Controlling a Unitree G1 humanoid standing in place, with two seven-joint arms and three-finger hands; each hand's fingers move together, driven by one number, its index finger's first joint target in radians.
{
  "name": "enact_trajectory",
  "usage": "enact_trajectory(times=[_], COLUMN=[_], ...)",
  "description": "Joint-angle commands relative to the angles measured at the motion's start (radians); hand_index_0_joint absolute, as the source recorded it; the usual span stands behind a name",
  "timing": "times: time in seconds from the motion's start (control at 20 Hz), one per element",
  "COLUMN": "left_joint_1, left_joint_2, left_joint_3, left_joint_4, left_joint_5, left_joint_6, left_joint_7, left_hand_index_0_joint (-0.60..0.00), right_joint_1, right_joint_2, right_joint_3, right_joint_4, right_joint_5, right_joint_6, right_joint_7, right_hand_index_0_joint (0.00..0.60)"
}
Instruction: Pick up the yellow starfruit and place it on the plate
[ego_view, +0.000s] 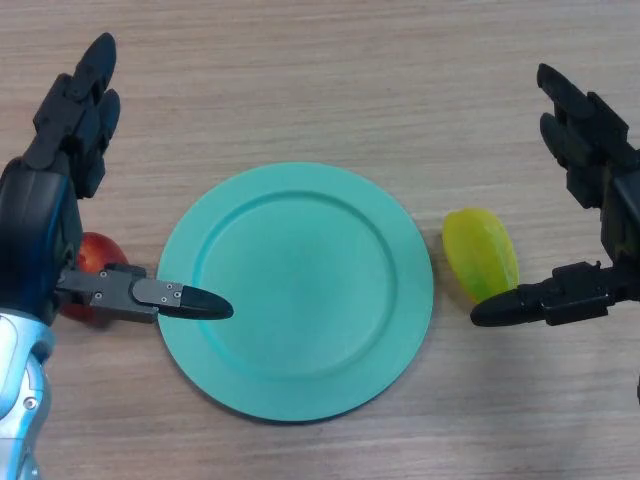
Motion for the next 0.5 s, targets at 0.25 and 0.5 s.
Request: enact_trajectory(times=[0.25, 0.5], left_joint_1=[-0.018, -0.041], left_joint_2=[0.032, 0.046], left_joint_3=[0.069, 0.076], left_joint_4=[-0.054, -0.006], left_joint_5=[-0.011, 0.0], left_joint_6=[-0.134, -0.194], left_joint_7=[0.014, 0.036], left_hand_index_0_joint=[0.0, 0.0], right_joint_1=[-0.031, -0.053], right_joint_2=[-0.03, -0.039], right_joint_3=[-0.048, -0.043], right_joint_4=[-0.026, 0.098], right_joint_5=[-0.013, -0.073], right_joint_6=[-0.163, -0.256], right_joint_7=[-0.054, -0.068], right_hand_index_0_joint=[0.0, 0.0])
